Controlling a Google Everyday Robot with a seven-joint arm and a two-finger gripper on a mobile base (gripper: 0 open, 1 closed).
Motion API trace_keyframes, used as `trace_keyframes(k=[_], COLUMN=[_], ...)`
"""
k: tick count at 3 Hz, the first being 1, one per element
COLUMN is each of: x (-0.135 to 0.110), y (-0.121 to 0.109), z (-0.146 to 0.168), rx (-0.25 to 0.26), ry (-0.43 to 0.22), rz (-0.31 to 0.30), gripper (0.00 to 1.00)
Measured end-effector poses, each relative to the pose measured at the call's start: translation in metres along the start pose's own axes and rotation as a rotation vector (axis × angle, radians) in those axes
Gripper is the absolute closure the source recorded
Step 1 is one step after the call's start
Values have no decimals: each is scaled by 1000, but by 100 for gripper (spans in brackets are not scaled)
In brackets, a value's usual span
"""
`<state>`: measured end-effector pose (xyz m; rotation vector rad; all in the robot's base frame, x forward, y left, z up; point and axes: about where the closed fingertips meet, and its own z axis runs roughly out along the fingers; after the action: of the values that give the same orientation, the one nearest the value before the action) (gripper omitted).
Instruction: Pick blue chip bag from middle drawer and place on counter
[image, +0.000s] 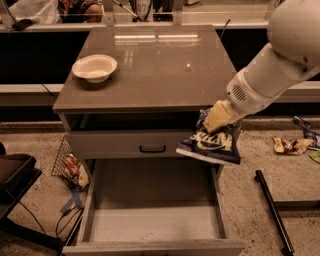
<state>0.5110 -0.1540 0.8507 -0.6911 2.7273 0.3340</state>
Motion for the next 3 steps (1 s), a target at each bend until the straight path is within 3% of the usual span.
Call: trace_keyframes(k=[1,2,3], x=[-12,-23,-63], y=[-37,-77,-126], z=[-30,-33,-15], rx=[23,9,-16], ry=[55,133,176], rz=[48,71,81], gripper=[100,100,100])
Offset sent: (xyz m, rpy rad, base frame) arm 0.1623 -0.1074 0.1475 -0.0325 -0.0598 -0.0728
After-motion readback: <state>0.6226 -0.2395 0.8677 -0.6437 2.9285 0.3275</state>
